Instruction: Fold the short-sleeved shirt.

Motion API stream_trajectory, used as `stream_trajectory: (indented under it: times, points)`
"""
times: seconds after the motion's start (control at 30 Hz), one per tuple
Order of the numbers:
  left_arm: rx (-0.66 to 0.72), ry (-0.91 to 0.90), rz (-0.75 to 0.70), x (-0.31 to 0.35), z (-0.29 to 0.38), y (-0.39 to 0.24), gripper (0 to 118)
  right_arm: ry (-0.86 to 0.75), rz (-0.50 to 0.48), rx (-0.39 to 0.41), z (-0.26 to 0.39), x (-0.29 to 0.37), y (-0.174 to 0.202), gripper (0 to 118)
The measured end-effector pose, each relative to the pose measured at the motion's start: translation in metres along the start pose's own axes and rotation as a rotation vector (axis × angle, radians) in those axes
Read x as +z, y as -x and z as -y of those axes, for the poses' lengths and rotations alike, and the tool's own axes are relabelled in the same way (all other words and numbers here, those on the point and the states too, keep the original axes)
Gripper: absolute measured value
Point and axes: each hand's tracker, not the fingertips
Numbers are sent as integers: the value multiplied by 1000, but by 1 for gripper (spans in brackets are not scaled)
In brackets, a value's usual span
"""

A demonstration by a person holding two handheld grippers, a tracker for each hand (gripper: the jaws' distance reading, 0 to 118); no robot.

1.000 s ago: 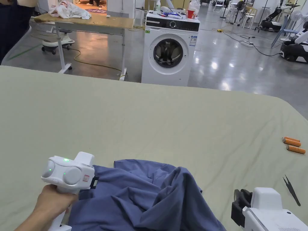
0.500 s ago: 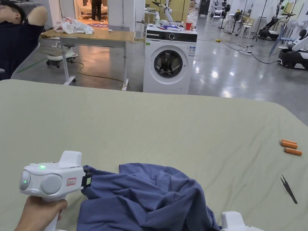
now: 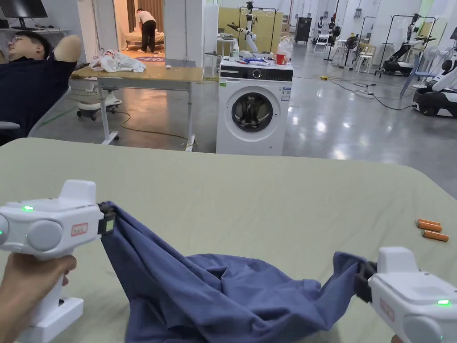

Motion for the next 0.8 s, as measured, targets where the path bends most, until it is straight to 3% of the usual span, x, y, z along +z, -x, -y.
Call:
stream_trajectory:
  times: [0.33, 0.53, 0.8]
  points:
    - [-27, -152, -128, 39, -92, 45, 0, -150, 80, 37, -105, 17, -40, 7]
    - [17, -199, -187, 46, -136, 77, 0, -212, 117, -29, -168, 10, -56, 7]
    - [4, -225, -233, 36, -180, 99, 0, -261, 131, -55, -246, -15, -62, 7]
